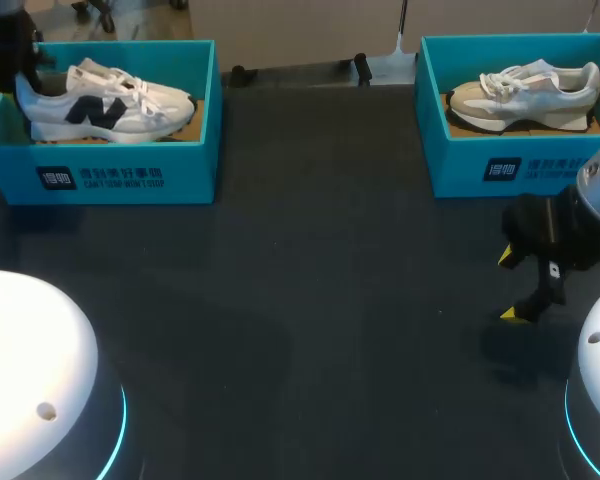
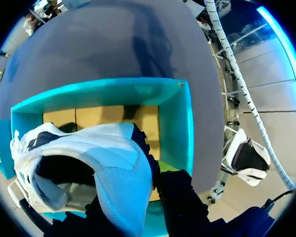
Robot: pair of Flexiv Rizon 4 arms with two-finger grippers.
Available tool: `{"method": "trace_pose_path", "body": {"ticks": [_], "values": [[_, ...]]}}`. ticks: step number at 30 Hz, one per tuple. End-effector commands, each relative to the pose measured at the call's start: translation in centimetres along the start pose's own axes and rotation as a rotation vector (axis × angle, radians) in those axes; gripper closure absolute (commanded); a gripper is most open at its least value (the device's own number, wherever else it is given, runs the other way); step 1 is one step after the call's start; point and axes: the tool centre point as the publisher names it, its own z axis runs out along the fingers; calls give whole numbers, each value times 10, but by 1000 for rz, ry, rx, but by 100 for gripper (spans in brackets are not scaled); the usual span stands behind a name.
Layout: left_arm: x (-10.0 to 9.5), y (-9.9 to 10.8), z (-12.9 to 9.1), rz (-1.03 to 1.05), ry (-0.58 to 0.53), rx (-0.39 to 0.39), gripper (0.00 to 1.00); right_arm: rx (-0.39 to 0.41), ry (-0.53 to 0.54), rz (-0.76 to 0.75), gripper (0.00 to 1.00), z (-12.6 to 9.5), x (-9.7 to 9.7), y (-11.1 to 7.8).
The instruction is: Take the shoe out of the shoebox, open the shoe tongue, remove and reinsert the insole, then place the shoe into the shoebox
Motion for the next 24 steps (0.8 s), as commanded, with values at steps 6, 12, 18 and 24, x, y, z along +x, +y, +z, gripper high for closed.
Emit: {"method": "trace_pose_path", "body": {"ticks": [6, 12, 18, 24], "values": [[7, -12, -6, 3, 3, -26, 100, 3, -2, 0, 0, 1, 1, 0], [7, -12, -6, 3, 3, -26, 100, 3, -2, 0, 0, 1, 1, 0], [-5, -8, 12, -35, 27, -16, 100, 3, -2, 0, 0, 1, 1, 0], [-3, -9, 24, -48, 29, 12, 100, 3, -2, 0, 0, 1, 1, 0]]}}
